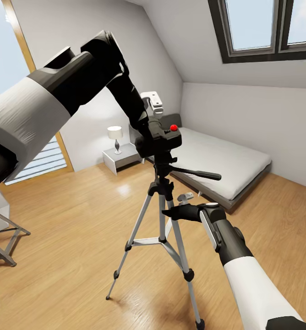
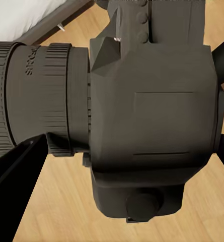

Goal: Attach the digital camera to the camera tripod in the bedroom.

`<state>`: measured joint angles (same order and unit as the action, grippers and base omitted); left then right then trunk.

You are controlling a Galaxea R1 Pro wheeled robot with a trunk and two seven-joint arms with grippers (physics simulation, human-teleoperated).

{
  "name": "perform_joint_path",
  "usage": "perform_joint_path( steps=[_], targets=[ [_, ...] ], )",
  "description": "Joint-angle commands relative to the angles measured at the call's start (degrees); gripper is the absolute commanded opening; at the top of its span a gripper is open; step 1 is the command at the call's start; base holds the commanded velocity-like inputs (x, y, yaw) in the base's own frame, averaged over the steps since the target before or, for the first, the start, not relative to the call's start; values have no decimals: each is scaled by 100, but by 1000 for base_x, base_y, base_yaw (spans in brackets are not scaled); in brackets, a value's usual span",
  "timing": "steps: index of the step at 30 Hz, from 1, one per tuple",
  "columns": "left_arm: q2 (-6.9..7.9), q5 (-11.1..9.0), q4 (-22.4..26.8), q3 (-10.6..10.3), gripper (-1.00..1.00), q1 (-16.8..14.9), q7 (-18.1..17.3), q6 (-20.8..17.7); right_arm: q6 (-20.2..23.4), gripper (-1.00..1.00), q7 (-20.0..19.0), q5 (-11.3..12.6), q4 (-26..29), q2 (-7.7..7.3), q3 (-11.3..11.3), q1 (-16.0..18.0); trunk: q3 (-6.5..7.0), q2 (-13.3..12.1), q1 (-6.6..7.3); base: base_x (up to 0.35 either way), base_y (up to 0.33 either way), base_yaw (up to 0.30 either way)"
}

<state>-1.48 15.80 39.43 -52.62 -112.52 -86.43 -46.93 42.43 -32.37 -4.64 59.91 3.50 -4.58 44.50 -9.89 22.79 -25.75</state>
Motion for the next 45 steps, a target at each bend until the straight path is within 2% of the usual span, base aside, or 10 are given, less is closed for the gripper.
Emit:
perform_joint_path(
  steps=[1,12,13,15,22,27,38,45],
  targets=[
    [-1,50,2,4,-100,-7,-54,-61,4,-100,-45,-83,7,2,4,6,-12,13,-3,0,0,0],
    [-1,36,3,97,-100,-7,52,-58,3,-100,-66,-109,11,10,1,6,-12,13,-3,0,0,0],
    [3,38,5,130,-100,-7,65,-55,3,-100,-66,-317,11,10,1,6,-12,13,-3,0,0,0],
    [8,43,7,181,-100,-7,87,-38,3,-100,-67,-320,11,10,1,6,-12,13,-3,0,0,0],
    [15,67,-19,360,-100,-7,296,311,3,-100,-67,-326,10,10,1,6,-12,13,-3,0,0,0],
    [11,53,-57,391,-100,-7,439,405,3,-100,-67,-327,11,10,1,6,-12,13,-3,0,0,0],
    [-9,21,-129,401,-100,-7,485,473,3,-100,-67,-330,11,9,2,6,-12,13,-3,0,0,0],
    [-16,-81,-370,407,-100,-7,489,895,3,-100,-67,-335,11,3,4,6,-12,13,-3,0,0,0]
  ],
)
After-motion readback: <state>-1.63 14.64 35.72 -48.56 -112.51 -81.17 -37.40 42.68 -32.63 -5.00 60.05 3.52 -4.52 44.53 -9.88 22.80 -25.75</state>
